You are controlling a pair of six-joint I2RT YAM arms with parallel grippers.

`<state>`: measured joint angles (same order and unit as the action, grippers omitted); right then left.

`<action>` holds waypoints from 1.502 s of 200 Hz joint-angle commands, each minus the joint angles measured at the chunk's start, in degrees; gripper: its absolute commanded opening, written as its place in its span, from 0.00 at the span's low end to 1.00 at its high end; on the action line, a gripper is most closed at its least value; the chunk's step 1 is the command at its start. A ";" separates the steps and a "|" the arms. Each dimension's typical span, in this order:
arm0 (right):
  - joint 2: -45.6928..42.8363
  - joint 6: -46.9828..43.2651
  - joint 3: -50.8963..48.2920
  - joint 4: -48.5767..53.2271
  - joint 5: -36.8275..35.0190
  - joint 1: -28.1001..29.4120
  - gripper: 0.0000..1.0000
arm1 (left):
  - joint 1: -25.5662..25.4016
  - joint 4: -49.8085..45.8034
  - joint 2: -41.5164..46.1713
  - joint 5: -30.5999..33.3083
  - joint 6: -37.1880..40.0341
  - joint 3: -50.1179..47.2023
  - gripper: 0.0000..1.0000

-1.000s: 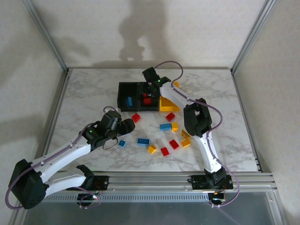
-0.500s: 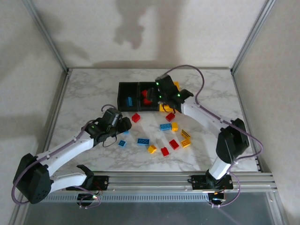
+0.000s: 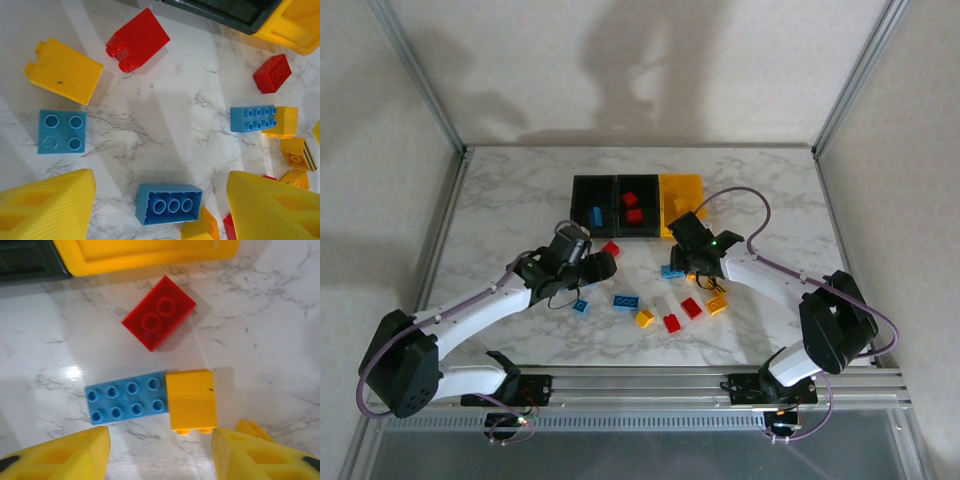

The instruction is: Sort the legos into containers by color

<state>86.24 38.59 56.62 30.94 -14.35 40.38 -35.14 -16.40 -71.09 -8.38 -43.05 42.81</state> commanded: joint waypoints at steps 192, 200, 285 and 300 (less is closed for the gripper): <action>2.79 -0.96 -1.01 -2.89 -0.16 -4.43 0.56 | -1.34 1.14 0.29 0.21 -0.38 -0.52 0.70; 3.18 -1.22 -0.90 -3.13 0.45 -4.43 0.57 | -1.34 1.29 0.04 0.12 -0.30 -0.44 0.70; 7.85 -0.97 -2.32 -5.83 1.64 -5.79 0.56 | -1.36 1.54 -0.11 0.56 -0.35 -1.55 0.70; 7.64 -1.00 -2.93 -6.13 2.02 -6.58 0.54 | -1.41 1.42 0.08 0.71 -0.32 -1.52 0.70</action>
<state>93.51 37.69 54.41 25.36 -12.64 35.27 -35.94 -15.09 -71.09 -8.36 -43.31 41.87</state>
